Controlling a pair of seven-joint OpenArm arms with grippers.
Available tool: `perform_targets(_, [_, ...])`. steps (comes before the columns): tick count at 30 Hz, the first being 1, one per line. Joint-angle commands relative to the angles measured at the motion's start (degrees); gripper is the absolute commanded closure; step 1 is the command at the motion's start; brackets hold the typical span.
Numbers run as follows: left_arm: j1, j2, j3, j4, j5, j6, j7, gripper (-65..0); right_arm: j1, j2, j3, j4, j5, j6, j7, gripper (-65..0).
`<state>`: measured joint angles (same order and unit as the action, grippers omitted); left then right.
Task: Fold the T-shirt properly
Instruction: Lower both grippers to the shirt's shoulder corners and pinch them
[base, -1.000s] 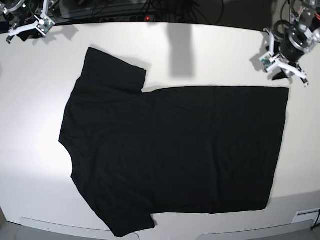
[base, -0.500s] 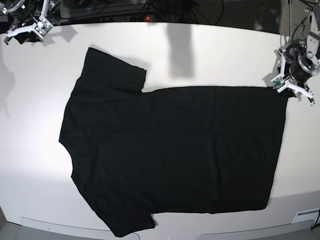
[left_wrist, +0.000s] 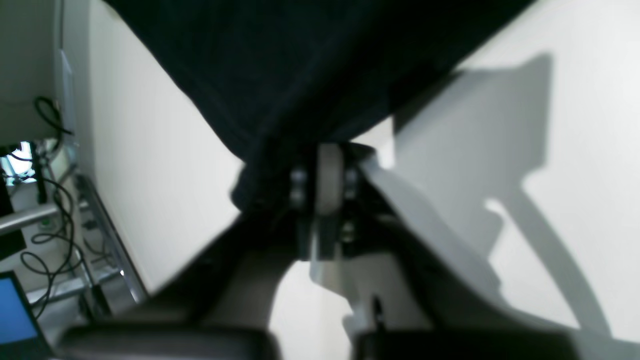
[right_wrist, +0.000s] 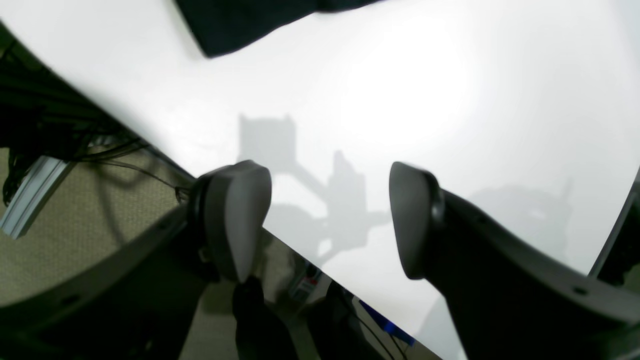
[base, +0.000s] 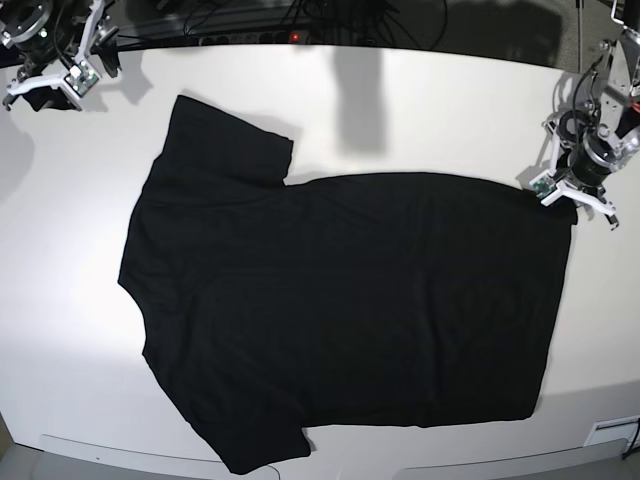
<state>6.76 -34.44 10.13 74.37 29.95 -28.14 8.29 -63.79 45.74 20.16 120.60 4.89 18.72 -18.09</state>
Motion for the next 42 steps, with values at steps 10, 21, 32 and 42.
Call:
perform_targets(10, [5.4,-0.8,0.1,0.7,-2.6,-3.8,6.3,0.0,0.7,5.0,0.1,0.9,0.3,-0.7,3.9,-40.7])
perform_targets(21, [13.4,-0.8,0.1,15.0,-10.6,0.1,7.3,0.0,15.1,13.6,-19.3,-3.5,-5.7,-6.8,2.4,-40.7])
perform_targets(32, [14.8,-0.8,0.1,18.7,-10.6,5.3,11.1,0.0,31.6,18.0,-36.7,-12.7,-7.7,-8.0,2.0,-40.7])
perform_targets(42, [14.8,1.4,0.1,18.7,-10.5,5.9,11.2,0.0,43.2,18.9,-53.6,-20.6,-13.9,-8.0,1.3,-40.7])
